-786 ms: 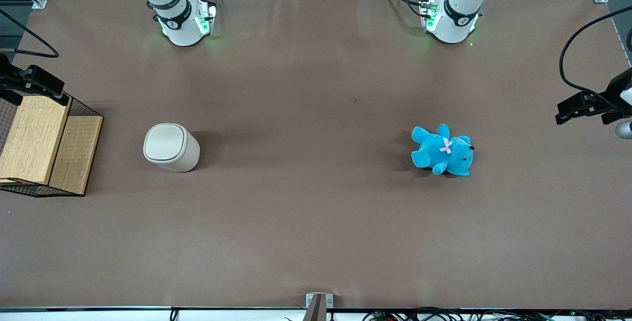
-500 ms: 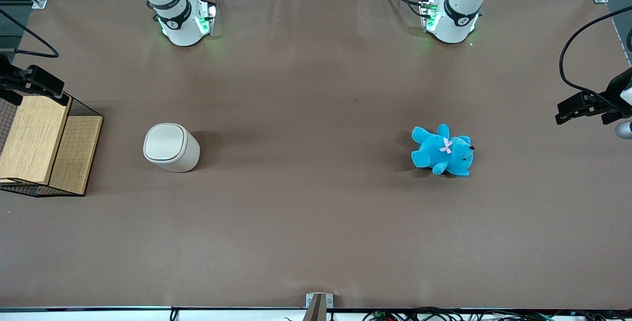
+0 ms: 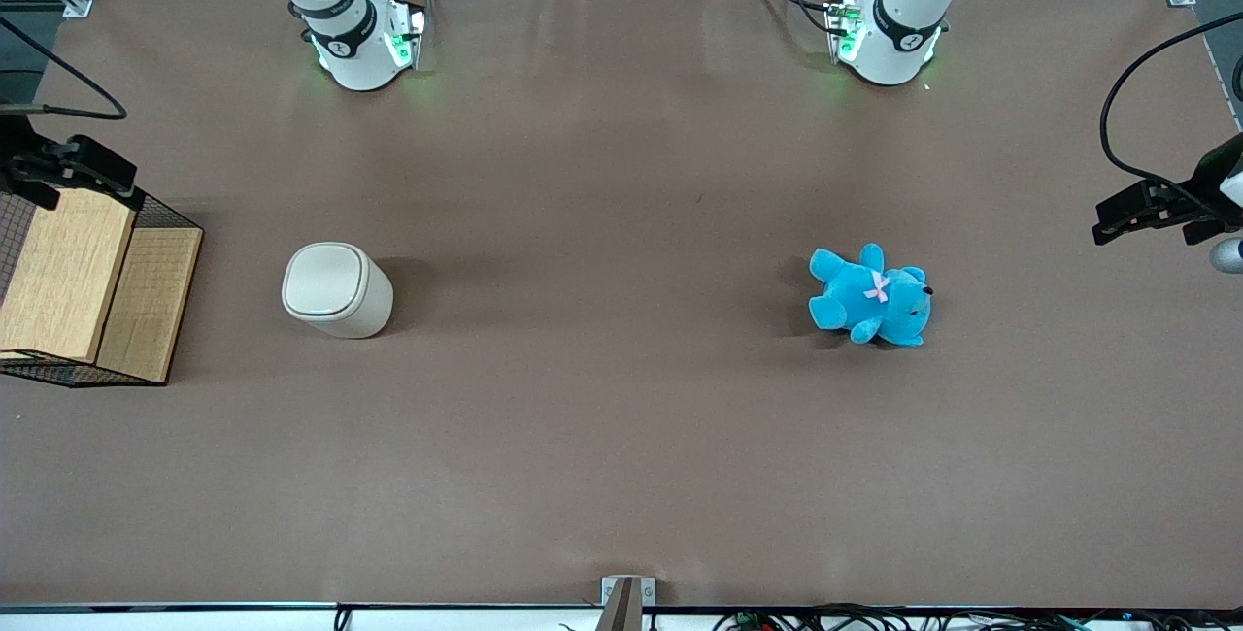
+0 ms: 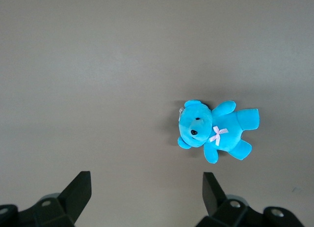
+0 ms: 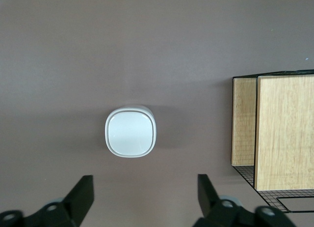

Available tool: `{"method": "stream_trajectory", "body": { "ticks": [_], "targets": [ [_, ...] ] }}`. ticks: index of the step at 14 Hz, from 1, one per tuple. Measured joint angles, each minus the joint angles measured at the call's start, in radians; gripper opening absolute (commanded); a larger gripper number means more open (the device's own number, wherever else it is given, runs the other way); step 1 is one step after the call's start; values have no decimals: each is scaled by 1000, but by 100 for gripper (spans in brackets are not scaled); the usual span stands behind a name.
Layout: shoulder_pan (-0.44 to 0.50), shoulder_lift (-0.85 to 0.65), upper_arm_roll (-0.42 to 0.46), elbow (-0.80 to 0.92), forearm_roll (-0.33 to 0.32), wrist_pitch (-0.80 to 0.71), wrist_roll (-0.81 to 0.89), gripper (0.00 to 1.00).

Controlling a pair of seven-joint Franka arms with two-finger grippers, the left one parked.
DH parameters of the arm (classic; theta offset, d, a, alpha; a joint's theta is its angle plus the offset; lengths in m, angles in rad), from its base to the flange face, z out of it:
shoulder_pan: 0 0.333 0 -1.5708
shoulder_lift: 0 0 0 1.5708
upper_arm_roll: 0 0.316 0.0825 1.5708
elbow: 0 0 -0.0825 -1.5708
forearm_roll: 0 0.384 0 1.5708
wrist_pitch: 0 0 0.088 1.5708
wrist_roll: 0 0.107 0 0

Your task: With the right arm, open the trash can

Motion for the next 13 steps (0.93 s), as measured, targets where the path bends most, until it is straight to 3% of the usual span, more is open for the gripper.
{"method": "stream_trajectory", "body": {
  "ticks": [2,4,11,13],
  "targets": [
    [4,9,4,-26,1,0,0,4],
    [12,28,8,-51,2,-2,0,1],
    [61,140,11,-102,5,9,0,0],
    [71,172,11,-104,31,22,0,0]
  ]
}}
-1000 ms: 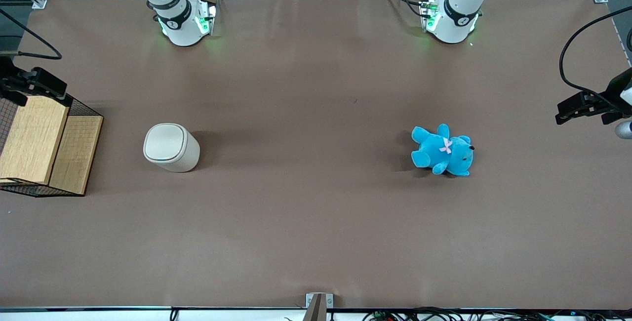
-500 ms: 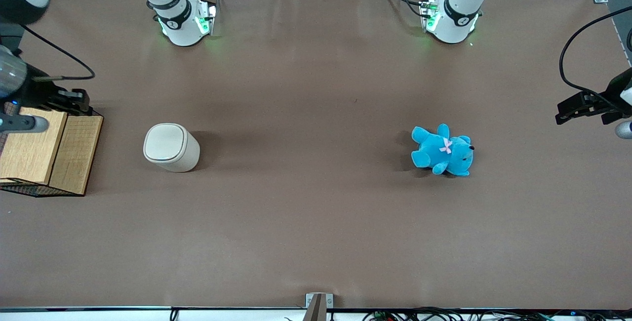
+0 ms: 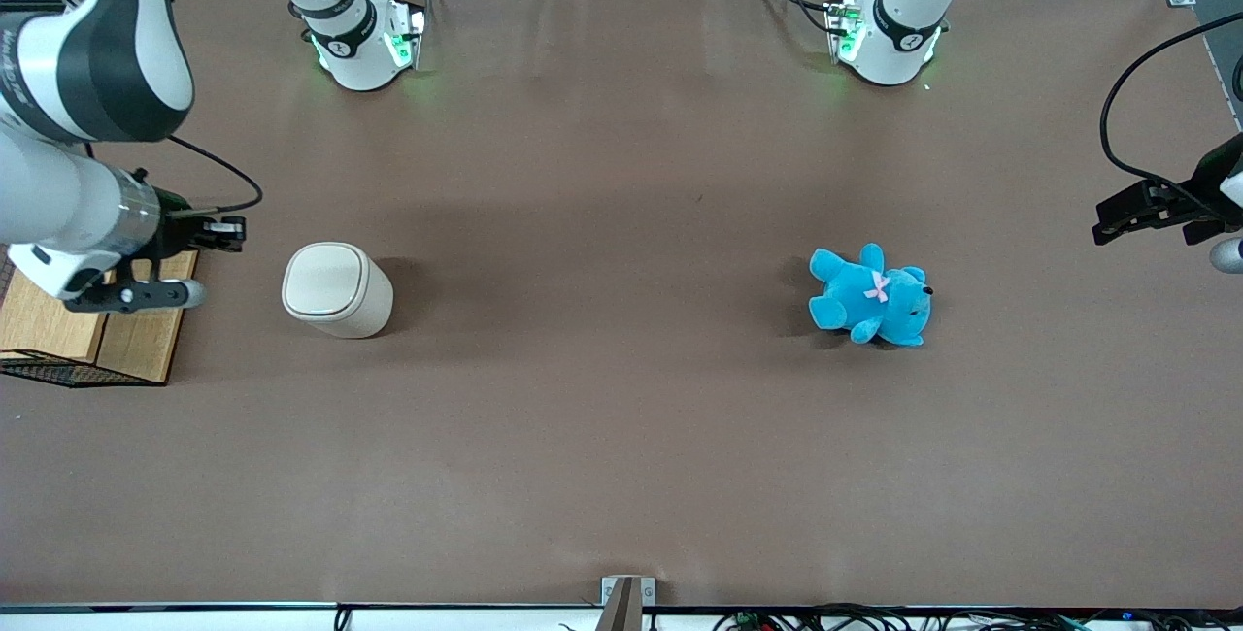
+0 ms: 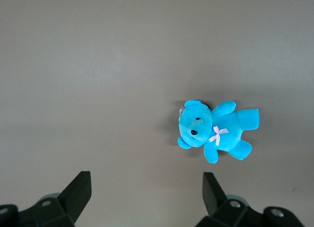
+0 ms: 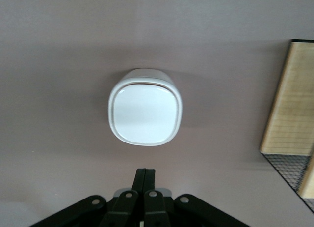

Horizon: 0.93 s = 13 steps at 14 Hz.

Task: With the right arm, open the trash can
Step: 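Move the right gripper down to the white trash can's lid, then press the right gripper's closed fingertips down on the lid's front edge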

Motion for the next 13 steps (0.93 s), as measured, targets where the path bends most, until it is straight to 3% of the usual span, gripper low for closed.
{"method": "stream_trajectory", "body": {
  "ticks": [13],
  "targets": [
    [29,120,0,-108,23,127,0,0]
  ]
}}
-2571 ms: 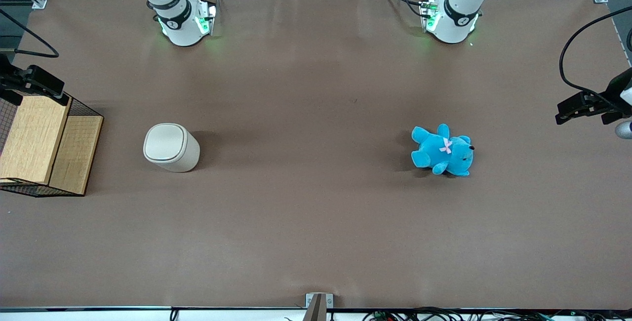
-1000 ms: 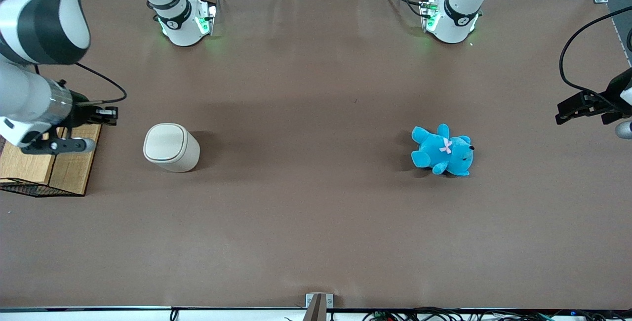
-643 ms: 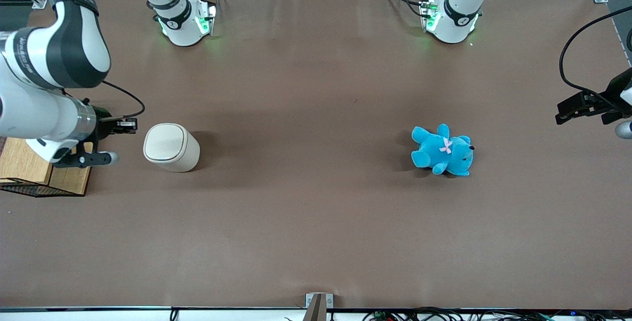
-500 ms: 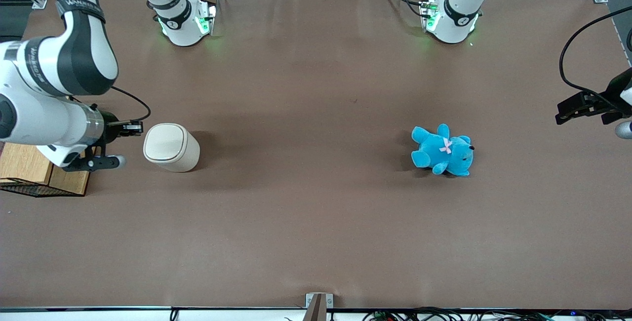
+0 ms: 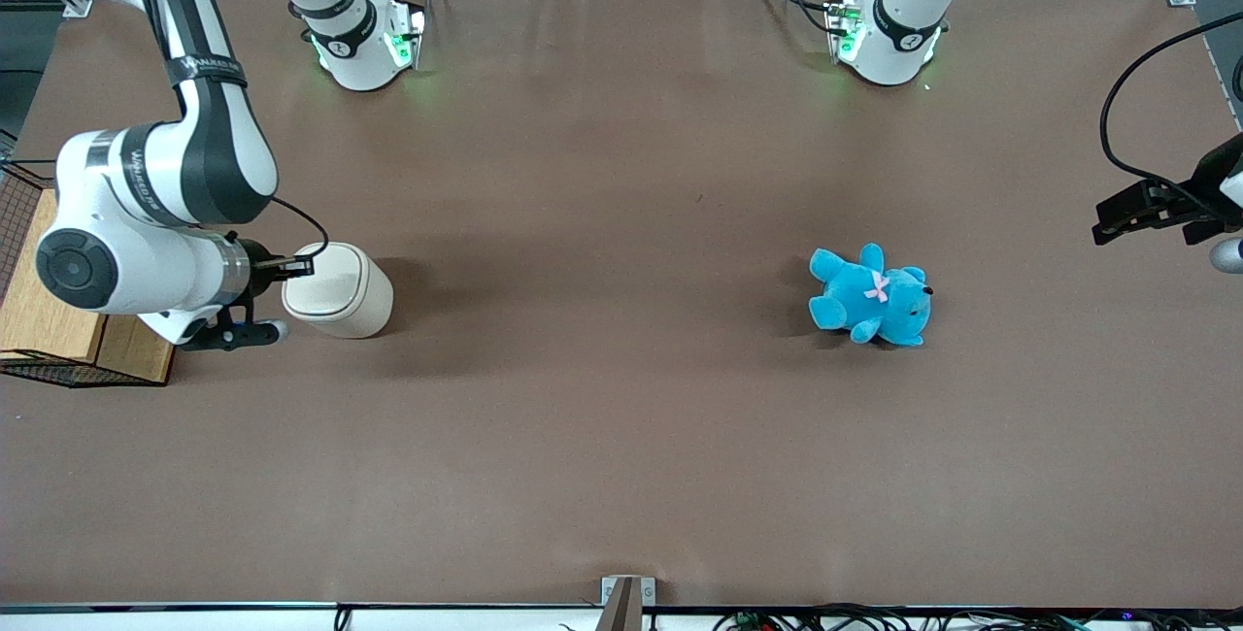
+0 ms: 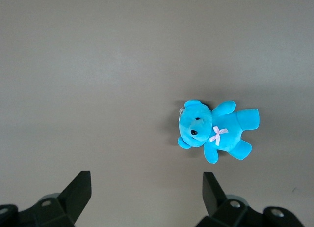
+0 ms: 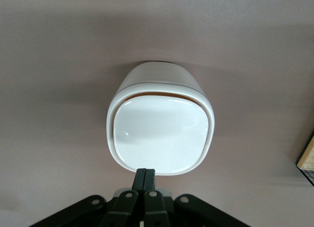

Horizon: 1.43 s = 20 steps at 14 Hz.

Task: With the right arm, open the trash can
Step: 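Press the right gripper's closed fingertips down on the lid's front edge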

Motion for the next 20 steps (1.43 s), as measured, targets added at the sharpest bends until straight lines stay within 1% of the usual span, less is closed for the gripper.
{"method": "stream_trajectory", "body": {
  "ticks": [5,11,20],
  "targets": [
    [16,17,0,-15,19,34,1,0],
    [24,65,0,-15,20,58,1,0],
    [31,81,1,-25,20,60,1,0]
  ]
}}
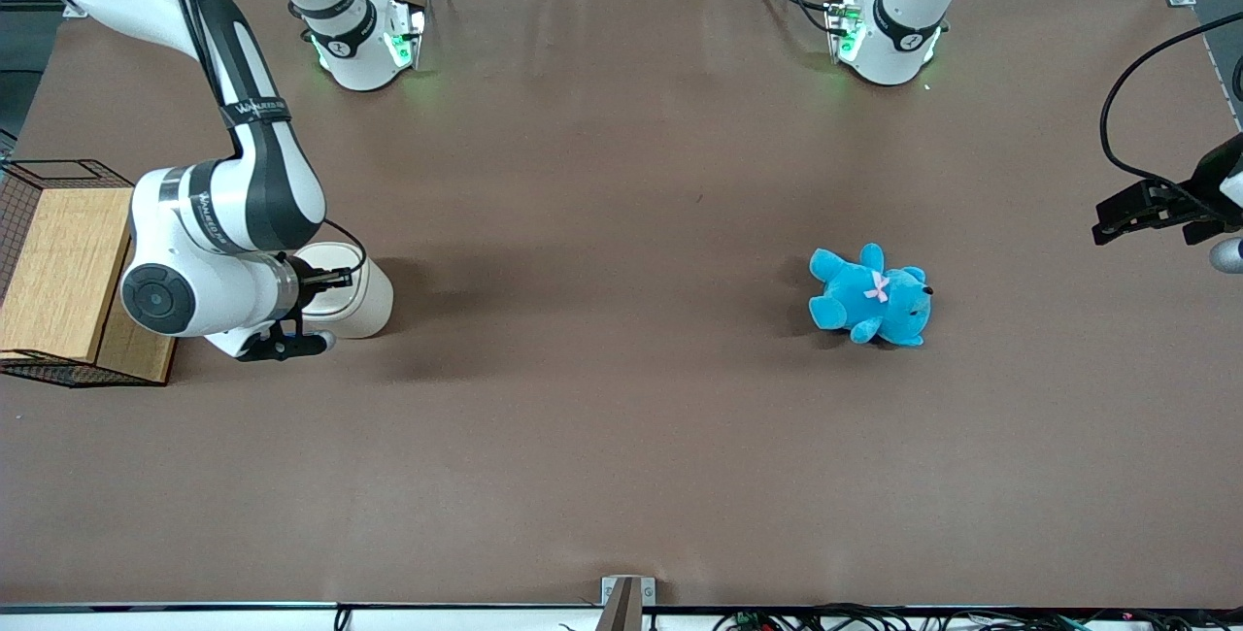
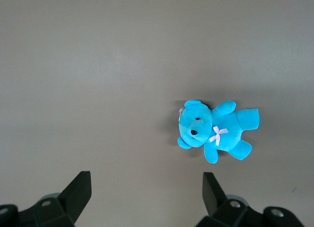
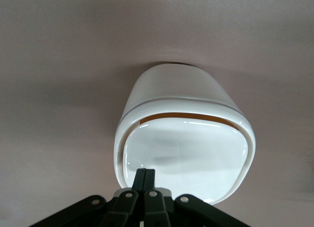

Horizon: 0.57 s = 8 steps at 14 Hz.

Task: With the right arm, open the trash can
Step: 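Press the right gripper's closed fingertips down on the lid's front edge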

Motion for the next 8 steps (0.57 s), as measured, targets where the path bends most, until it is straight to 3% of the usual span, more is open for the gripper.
{"method": "stream_trajectory", "body": {
  "ticks": [8],
  "targets": [
    [0,20,0,-10,8,0,0,0]
  ]
}}
